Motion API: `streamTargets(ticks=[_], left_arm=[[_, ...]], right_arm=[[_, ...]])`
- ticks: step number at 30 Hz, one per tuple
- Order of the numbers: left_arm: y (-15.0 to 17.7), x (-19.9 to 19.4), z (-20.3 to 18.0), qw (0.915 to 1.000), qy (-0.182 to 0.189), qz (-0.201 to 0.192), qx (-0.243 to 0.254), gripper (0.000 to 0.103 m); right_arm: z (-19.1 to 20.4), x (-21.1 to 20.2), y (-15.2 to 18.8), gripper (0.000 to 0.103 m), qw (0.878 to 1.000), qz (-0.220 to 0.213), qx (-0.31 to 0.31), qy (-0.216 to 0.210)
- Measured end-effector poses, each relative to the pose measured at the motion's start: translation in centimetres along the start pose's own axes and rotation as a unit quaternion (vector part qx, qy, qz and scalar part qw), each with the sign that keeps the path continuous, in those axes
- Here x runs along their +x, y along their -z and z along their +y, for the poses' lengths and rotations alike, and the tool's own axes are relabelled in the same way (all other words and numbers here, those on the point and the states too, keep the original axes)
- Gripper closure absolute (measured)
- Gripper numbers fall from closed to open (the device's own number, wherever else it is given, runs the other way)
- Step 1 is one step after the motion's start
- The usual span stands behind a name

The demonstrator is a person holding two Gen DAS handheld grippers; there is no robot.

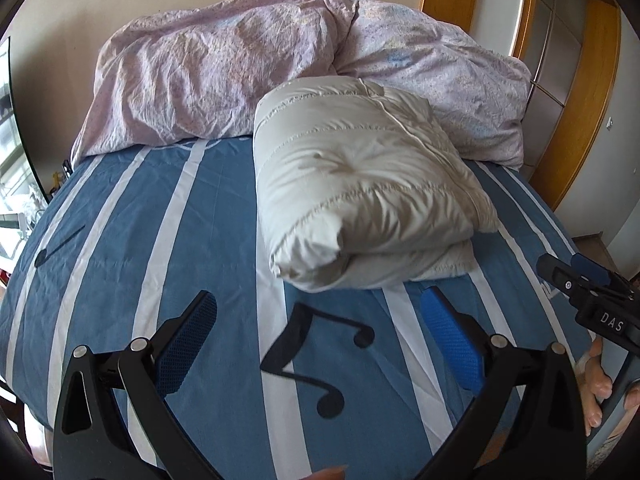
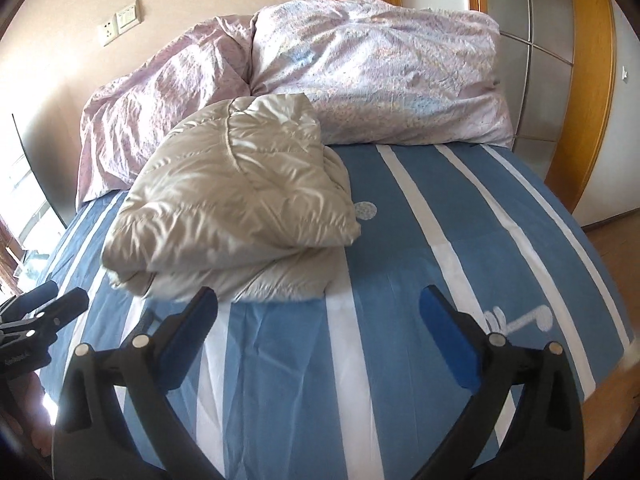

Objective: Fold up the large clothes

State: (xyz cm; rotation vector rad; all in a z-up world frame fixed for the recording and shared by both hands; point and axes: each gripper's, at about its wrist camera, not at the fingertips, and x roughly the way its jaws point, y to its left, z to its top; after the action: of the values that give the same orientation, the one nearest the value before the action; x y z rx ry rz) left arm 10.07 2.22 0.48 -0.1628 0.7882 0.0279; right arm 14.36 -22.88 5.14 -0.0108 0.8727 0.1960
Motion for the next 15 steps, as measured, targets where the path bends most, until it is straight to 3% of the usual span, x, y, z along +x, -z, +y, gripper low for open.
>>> streamTargets(ticks=[15], left_arm=[[2.4, -3.5, -1.0, 0.9993, 0.026, 0.028, 0.001, 0.001]], right_arm=[[1.7, -4.6, 2.5, 0.002, 1.0, 0.011, -0.023, 0.005]])
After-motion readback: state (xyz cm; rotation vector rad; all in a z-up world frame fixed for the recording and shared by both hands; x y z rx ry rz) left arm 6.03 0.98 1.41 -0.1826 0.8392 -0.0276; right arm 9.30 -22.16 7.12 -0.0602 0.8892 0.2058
